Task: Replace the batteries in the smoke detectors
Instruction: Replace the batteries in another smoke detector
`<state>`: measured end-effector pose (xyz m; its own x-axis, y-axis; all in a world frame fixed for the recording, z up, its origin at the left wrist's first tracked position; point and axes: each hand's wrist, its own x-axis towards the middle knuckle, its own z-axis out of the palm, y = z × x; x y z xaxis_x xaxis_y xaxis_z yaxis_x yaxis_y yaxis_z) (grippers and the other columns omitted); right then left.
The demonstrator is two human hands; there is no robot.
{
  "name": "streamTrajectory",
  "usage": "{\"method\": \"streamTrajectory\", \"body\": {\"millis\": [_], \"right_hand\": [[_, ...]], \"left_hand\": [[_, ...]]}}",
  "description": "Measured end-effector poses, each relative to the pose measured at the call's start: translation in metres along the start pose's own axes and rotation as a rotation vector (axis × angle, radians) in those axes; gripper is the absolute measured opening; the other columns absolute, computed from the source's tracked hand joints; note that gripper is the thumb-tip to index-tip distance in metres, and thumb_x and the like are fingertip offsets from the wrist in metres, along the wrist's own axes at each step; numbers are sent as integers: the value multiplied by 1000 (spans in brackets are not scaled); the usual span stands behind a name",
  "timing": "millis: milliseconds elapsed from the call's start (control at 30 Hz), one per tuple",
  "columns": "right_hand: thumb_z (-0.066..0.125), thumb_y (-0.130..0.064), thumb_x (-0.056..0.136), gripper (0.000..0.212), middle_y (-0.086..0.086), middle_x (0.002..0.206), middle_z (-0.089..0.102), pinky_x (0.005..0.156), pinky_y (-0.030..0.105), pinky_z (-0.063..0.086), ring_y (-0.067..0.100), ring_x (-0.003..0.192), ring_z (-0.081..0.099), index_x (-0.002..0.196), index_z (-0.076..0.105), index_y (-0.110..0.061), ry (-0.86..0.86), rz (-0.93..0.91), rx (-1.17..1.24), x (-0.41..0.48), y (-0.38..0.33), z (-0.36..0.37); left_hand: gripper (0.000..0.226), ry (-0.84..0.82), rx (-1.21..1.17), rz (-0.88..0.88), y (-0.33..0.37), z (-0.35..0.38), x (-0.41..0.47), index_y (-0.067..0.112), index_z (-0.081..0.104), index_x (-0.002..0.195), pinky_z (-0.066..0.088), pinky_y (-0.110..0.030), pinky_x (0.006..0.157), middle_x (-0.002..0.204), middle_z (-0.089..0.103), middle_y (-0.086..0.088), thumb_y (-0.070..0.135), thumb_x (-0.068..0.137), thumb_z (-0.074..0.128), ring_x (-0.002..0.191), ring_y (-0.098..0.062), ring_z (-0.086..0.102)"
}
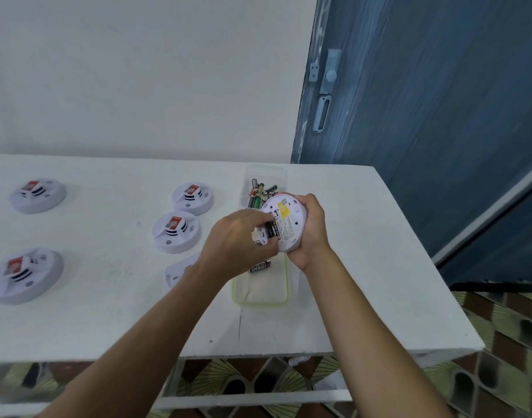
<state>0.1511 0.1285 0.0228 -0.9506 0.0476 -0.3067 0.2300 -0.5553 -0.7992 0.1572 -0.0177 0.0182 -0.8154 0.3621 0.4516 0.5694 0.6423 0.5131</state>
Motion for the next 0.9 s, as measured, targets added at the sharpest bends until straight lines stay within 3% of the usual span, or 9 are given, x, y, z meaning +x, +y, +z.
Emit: {"method": "streamTrajectory", "body": {"millis": [133,200,533,900], "right_hand": [[40,-34,92,34,10,84,66,66,31,49,24,74,63,90,68,-14,-42,-26,21,0,-4,-2],[40,-34,92,35,10,84,66,68,33,48,25,75,62,87,68,-14,-59,-38,30,0,-5,-1],[41,-32,92,32,12,82,65,68,32,49,24,71,63,93,65,-11,-83,-11,42,-3,-2,-3],[40,-34,90,34,12,78,61,62,29,45,25,69,58,86,66,-12,-42,22,72,-6,2,-7]], "left_hand": [[49,8,-52,-6,-9,-2,5,20,67,106,37,-7,72,101,62,8,51,69,66,84,-4,49],[46,1,-87,-15,-10,-3,7,20,66,108,35,-4,70,102,59,9,45,69,72,81,-1,47],[41,-63,-226,-51,-14,2,12,20,59,97,37,-8,67,92,56,10,42,66,76,83,-10,53],[40,-136,-339,-154,-8,3,14,20,53,82,38,-14,58,78,54,10,37,68,86,66,1,47]]}}
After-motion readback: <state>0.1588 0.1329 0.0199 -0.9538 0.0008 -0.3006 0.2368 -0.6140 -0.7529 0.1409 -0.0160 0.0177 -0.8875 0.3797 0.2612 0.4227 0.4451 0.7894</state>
